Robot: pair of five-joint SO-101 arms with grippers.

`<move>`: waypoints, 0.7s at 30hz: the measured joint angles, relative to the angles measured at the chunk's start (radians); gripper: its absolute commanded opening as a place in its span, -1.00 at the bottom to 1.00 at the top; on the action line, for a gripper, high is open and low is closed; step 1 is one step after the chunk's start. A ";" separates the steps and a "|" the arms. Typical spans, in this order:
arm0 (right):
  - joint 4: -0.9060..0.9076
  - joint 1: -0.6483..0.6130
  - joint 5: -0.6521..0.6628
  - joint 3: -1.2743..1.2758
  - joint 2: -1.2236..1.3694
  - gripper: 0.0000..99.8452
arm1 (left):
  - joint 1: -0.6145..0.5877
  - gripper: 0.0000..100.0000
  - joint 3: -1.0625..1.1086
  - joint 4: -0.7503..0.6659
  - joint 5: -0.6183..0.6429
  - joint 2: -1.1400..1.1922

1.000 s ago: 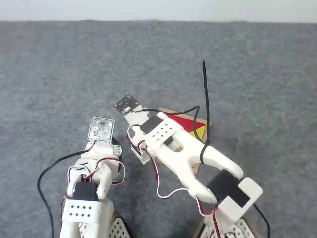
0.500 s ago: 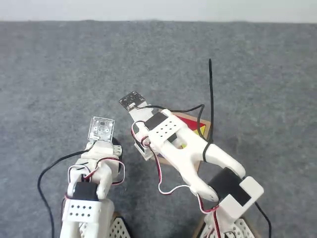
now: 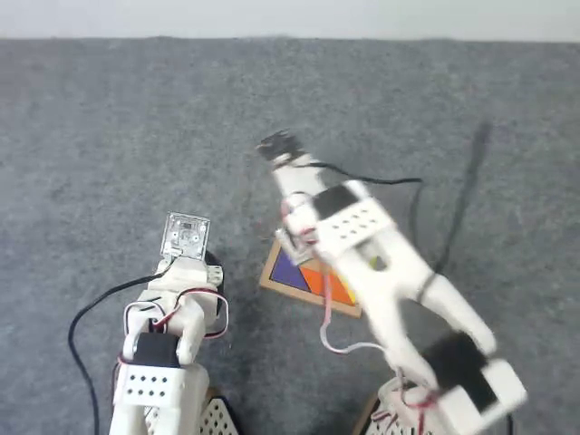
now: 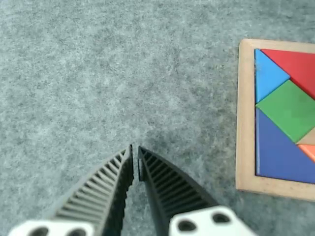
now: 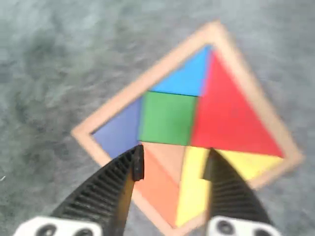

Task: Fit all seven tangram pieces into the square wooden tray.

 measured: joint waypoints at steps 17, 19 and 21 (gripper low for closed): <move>-0.420 0.341 0.167 0.830 -0.664 -0.98 | 0.000 -0.97 0.000 0.000 0.000 0.000; -0.423 0.416 0.169 0.907 -0.730 -0.98 | 0.000 -0.97 0.000 0.000 0.000 0.000; -0.430 0.488 0.170 0.964 -0.798 -0.98 | 0.000 -0.97 0.000 0.000 0.000 0.000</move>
